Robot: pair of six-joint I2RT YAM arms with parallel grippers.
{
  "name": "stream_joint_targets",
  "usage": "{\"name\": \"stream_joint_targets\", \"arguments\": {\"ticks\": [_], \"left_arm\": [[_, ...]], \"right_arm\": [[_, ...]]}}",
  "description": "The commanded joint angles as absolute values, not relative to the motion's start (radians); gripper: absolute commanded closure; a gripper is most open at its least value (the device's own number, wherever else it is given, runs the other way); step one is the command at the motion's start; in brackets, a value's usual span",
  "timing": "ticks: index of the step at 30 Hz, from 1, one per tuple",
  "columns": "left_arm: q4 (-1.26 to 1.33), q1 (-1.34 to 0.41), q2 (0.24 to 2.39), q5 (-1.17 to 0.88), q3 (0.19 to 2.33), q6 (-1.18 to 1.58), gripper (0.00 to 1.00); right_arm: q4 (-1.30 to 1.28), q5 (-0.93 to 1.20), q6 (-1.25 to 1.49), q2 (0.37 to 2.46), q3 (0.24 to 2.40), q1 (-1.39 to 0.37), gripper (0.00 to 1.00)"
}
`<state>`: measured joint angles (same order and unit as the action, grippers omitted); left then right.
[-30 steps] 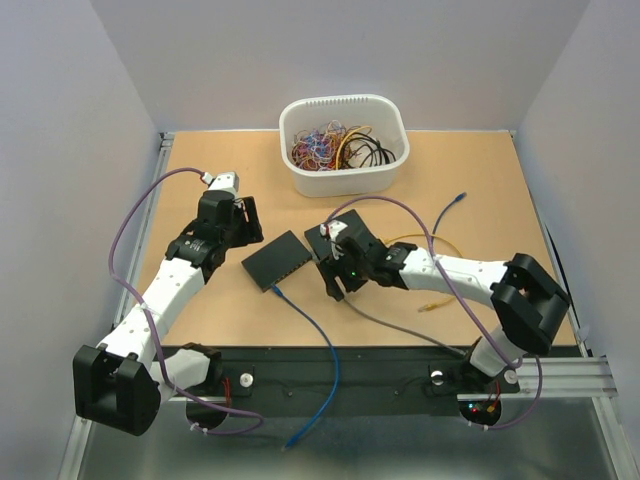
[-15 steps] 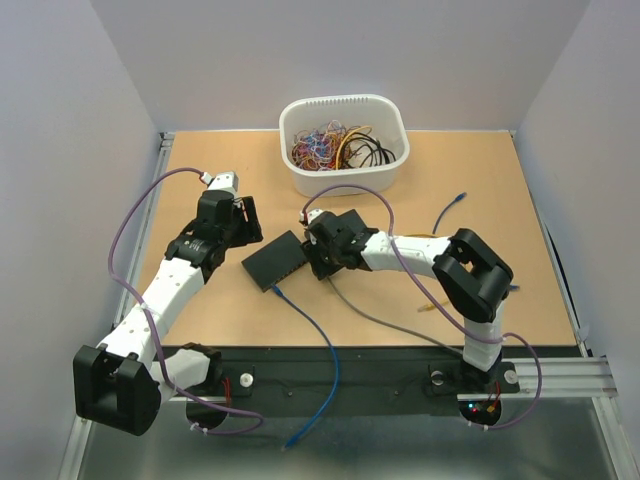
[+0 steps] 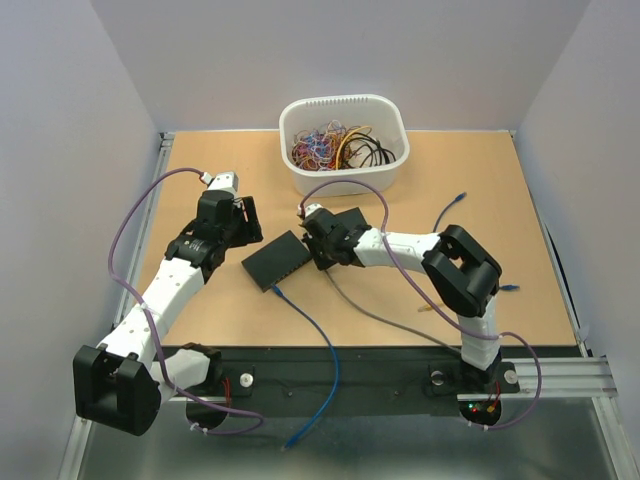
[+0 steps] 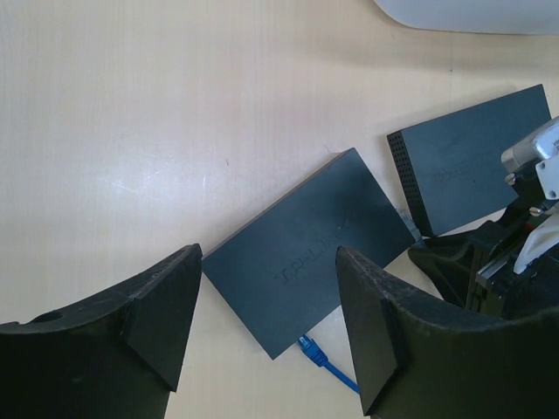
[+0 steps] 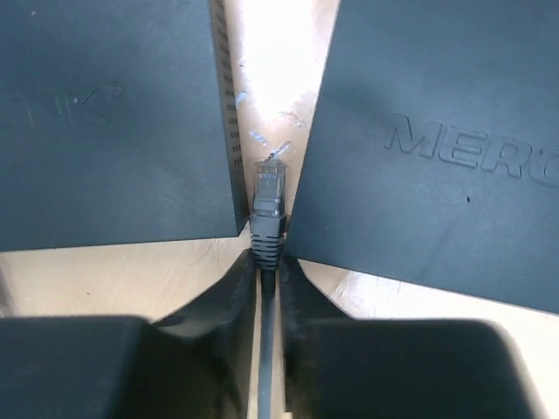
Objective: Insert the plug into the switch port
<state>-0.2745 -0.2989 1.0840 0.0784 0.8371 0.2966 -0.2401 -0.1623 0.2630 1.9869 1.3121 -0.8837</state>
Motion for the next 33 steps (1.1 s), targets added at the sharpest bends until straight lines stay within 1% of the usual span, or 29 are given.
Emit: {"name": "stream_joint_targets", "arguments": {"ticks": [1, 4, 7, 10, 13, 16, 20, 23, 24, 27, 33], "left_arm": [[-0.259, -0.293, 1.06, 0.078, 0.842, 0.285, 0.27], [-0.259, -0.293, 1.055, 0.078, 0.844, 0.288, 0.27], [-0.244, -0.293, 1.04, 0.057, 0.842, 0.291, 0.27], [-0.232, -0.29, 1.025, 0.026, 0.845, 0.31, 0.27], [-0.209, -0.291, 0.997, 0.005, 0.841, 0.357, 0.27], [-0.173, -0.291, 0.97, -0.075, 0.815, 0.42, 0.27], [-0.088, -0.327, 0.95, -0.175, 0.744, 0.511, 0.27], [-0.006, -0.388, 0.939, -0.23, 0.697, 0.584, 0.27], [0.064, -0.42, 0.936, -0.26, 0.671, 0.625, 0.28], [0.168, -0.459, 0.945, -0.302, 0.64, 0.675, 0.31], [0.296, -0.531, 0.965, -0.325, 0.598, 0.747, 0.34]], "right_arm": [[-0.238, -0.169, 0.27, 2.004, 1.279, -0.879, 0.96], [-0.204, -0.186, 0.261, 1.919, 1.208, -0.879, 1.0], [-0.184, -0.181, 0.249, 1.801, 1.129, -0.879, 0.99], [-0.172, -0.132, 0.239, 1.696, 1.069, -0.88, 1.0], [-0.161, -0.112, 0.256, 1.62, 1.028, -0.879, 0.99], [-0.118, -0.048, 0.265, 1.523, 0.964, -0.882, 1.0], [-0.016, 0.092, 0.268, 1.392, 0.875, -0.882, 1.0], [0.046, 0.147, 0.273, 1.338, 0.821, -0.882, 1.0], [0.066, 0.165, 0.275, 1.307, 0.802, -0.882, 0.99], [0.086, 0.184, 0.276, 1.267, 0.782, -0.884, 0.99], [0.106, 0.212, 0.281, 1.252, 0.767, -0.884, 1.0]]}}
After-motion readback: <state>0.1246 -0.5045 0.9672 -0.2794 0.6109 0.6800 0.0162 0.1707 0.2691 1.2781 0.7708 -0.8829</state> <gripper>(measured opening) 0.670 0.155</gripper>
